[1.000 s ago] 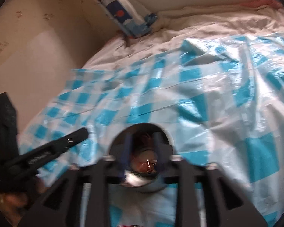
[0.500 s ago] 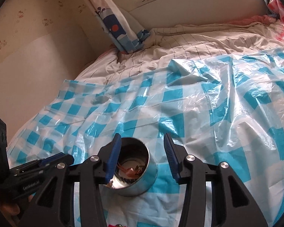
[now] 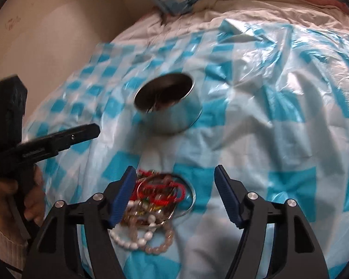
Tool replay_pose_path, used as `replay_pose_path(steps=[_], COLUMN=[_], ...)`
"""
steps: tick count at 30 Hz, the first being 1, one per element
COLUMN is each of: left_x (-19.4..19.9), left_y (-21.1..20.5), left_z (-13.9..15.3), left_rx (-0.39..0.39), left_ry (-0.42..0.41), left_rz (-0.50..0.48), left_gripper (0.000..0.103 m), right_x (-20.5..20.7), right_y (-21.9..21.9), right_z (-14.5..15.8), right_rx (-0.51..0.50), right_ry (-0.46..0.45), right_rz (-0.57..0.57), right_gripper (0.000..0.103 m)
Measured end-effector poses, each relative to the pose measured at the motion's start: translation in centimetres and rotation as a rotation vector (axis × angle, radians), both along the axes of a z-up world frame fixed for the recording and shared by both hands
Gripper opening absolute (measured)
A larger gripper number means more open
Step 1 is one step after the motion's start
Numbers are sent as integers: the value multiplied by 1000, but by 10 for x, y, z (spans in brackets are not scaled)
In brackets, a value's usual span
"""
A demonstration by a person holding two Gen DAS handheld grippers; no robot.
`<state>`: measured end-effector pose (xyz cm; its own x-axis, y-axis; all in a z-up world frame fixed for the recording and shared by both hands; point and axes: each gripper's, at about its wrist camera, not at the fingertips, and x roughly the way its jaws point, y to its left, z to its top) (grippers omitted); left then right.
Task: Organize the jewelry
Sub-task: 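Grasp the red string bracelets from the pile with the left tool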
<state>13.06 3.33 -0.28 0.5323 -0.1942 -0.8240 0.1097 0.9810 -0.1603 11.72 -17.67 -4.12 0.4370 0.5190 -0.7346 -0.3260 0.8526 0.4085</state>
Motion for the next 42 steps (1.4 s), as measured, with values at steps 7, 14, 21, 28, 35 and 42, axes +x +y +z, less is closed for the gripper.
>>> replay_pose_path(steps=[7,14,21,28,35,42], left_x=[-20,-21,-17,-17,-16,-14], left_y=[-5,-1,-12,-28,-31,-35], left_z=[-7,-17,-34,-45,-46,-45], left_rx=[14,-145,-174,-151,-143,-158], left_ry=[33,100,187,216,214,209], left_rz=[-53,-74,-110,-141,-143,-174], left_gripper=[52,53,54,54,54,32], right_x=[-4,2,3,7,8,9], right_y=[26,24,10,-11,-11,-12], right_z=[-15,-22,-14,-8,-8,-6], right_rx=[-110,-96,-52,-17,-17,-19], right_ry=[20,47,23,2,1,-1], right_rz=[68,78,19,-64,-66,-71], right_gripper=[74,61,61,59,59,59])
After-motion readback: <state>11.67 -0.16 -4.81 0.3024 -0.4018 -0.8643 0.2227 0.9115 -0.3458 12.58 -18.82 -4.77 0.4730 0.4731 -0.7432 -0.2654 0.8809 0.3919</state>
